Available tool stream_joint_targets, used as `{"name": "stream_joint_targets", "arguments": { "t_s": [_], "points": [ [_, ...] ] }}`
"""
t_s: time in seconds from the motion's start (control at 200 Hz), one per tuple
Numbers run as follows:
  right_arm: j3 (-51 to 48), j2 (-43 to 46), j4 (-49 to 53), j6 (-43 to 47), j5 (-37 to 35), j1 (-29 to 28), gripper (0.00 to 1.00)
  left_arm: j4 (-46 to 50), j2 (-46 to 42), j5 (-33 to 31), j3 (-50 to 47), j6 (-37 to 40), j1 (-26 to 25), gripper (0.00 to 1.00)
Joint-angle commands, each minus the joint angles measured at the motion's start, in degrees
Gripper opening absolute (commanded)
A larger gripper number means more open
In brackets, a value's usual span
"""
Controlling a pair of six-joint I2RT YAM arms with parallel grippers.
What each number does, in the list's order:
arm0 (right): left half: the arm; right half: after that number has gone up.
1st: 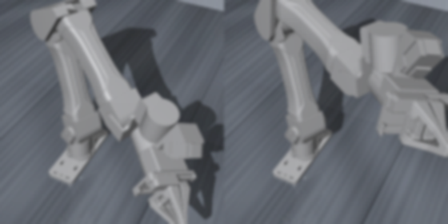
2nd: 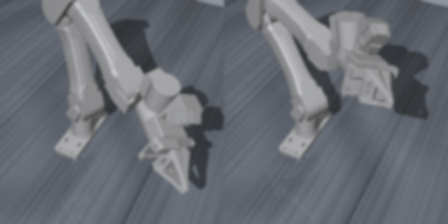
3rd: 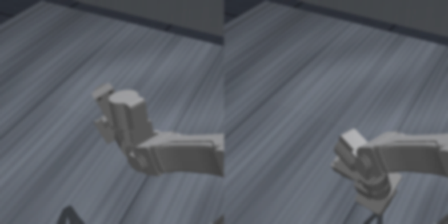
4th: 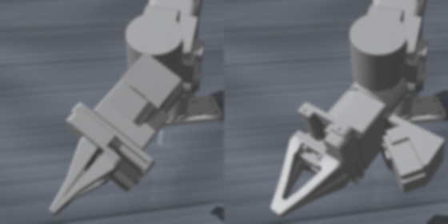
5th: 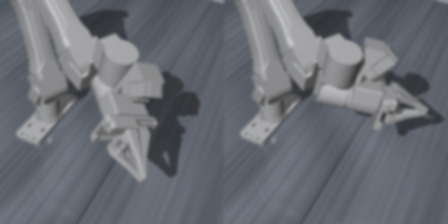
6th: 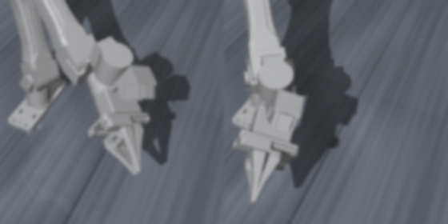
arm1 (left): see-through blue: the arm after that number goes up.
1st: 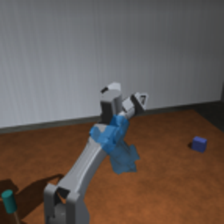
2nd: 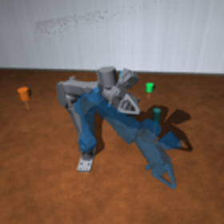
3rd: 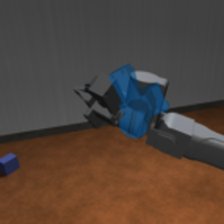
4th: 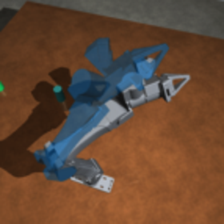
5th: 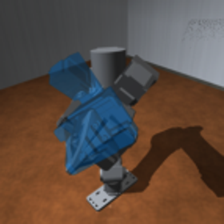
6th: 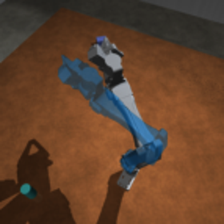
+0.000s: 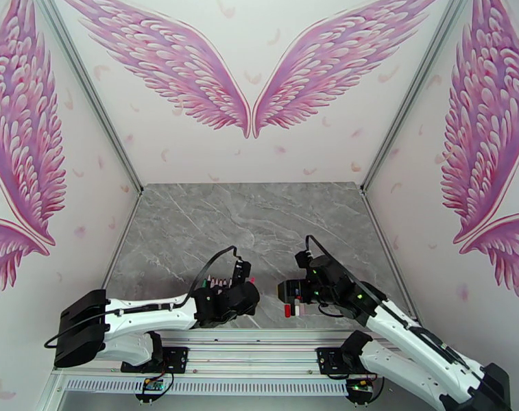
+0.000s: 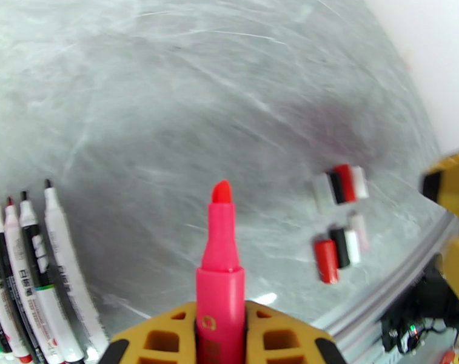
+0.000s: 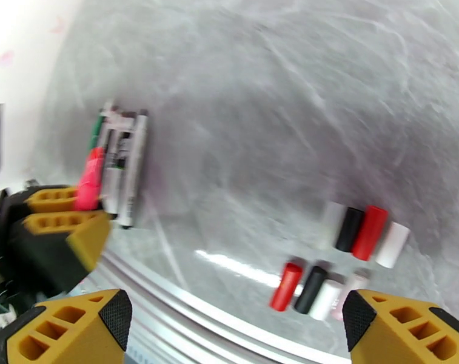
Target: Open the pen caps
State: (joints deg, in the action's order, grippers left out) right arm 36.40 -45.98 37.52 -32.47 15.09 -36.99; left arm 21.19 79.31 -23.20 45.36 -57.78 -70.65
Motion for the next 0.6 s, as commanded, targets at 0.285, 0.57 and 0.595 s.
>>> {"name": "stream_joint_targets", "arguments": {
  "t_s": [0.285,0.57,0.595],
  "points": [
    [-3.16,6.51,-6.42,2.13,12.75,-0.41,0.99,10.87,9.38,-6.34,6.22,-12.29,-0.58,0.07],
    [-3.19,6.68,-1.89,4.08,8.1,-0.44,0.99,14.06,15.53,-7.82,9.8,-13.98,-1.06,0.08],
    [-3.08,6.69,-1.31,4.23,7.34,-0.45,0.99,14.45,15.89,-7.91,9.99,-14.18,-1.05,0.08]
  ]
}}
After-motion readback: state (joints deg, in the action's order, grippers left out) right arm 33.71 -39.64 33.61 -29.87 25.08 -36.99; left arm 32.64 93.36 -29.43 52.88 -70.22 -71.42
